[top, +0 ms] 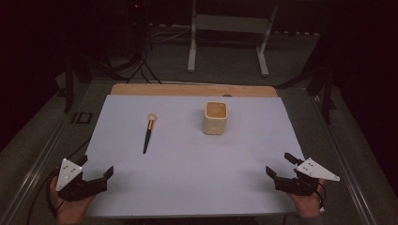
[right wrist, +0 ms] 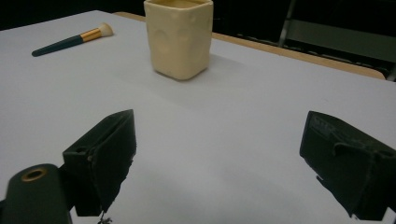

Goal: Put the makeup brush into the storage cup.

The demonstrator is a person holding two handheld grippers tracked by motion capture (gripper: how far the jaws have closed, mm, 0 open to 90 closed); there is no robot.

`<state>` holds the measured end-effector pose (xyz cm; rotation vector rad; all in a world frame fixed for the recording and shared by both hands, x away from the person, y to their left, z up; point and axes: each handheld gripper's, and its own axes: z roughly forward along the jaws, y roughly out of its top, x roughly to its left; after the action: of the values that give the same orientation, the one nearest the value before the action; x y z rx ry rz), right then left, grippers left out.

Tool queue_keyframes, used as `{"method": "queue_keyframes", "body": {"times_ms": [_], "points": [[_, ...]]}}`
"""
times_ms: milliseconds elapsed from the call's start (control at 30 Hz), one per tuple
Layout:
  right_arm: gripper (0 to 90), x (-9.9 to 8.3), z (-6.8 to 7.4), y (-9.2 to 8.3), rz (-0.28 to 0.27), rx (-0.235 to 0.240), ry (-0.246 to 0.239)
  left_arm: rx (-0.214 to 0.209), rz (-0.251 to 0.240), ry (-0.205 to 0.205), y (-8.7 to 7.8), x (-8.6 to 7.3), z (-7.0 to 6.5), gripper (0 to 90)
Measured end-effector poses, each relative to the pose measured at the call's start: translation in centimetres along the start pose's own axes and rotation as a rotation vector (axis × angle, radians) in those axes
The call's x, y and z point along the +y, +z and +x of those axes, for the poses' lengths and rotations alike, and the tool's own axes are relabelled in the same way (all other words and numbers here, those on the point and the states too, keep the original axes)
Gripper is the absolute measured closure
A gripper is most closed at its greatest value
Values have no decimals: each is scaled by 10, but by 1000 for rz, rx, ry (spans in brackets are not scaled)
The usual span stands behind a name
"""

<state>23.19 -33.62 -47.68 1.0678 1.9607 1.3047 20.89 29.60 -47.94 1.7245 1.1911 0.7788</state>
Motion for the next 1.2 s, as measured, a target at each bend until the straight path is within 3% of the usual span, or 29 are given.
{"method": "queue_keyframes", "body": {"times_ms": [433, 733, 867, 1133, 1200], "points": [[108, 1, -1, 0, -6, -11, 8, -5, 13, 7, 4, 1, -1, 49], [108, 1, 0, -2, -28, -22, 27, -17, 15, -9, 8, 4, -8, 52], [108, 2, 1, -2, -30, -22, 29, 5, 3, -22, 8, 12, -11, 44], [108, 1, 0, -3, -31, -31, 40, -20, 15, -78, 18, 26, -10, 46], [108, 1, 0, -3, -30, -35, 43, -11, 16, -59, 20, 31, -12, 46]]}}
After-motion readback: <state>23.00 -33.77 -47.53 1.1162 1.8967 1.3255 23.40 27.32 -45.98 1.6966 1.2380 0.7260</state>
